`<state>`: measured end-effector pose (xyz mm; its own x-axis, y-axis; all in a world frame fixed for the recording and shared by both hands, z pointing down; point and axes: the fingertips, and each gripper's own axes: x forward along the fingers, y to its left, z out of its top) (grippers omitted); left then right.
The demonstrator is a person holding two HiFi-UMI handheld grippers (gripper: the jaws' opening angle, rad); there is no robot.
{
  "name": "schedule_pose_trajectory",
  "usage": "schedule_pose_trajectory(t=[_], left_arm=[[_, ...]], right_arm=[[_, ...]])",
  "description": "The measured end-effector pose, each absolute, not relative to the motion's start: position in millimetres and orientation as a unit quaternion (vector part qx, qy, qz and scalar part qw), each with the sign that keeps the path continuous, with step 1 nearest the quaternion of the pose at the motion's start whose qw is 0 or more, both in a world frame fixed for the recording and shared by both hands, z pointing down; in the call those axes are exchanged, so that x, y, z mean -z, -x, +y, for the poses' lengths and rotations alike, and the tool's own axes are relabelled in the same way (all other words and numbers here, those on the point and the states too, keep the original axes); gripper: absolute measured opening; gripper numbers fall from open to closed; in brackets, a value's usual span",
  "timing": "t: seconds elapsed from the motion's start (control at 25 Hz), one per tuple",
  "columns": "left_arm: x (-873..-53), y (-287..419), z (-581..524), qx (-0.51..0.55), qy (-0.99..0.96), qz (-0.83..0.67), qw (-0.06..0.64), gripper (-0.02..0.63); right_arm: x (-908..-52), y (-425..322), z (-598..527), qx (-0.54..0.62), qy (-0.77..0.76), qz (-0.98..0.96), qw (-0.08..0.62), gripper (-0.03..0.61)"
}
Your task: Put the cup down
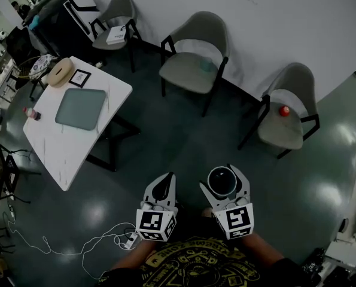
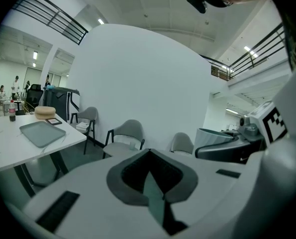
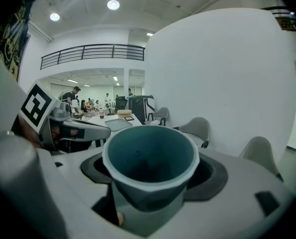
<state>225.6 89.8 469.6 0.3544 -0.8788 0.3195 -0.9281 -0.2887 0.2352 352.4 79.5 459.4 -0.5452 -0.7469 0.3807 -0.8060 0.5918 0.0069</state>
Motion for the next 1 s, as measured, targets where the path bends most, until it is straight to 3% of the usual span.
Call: schedule_pose_trajectory(t=[1.0], left_arm=[[-444.5,-75.3,42.4,-0.035,-0.790,-0.587,0.174,0.011]], right_arm=[[-419.2,-198.5,15.4,-0.045,-0.431,-0.886,0.166,0.380]])
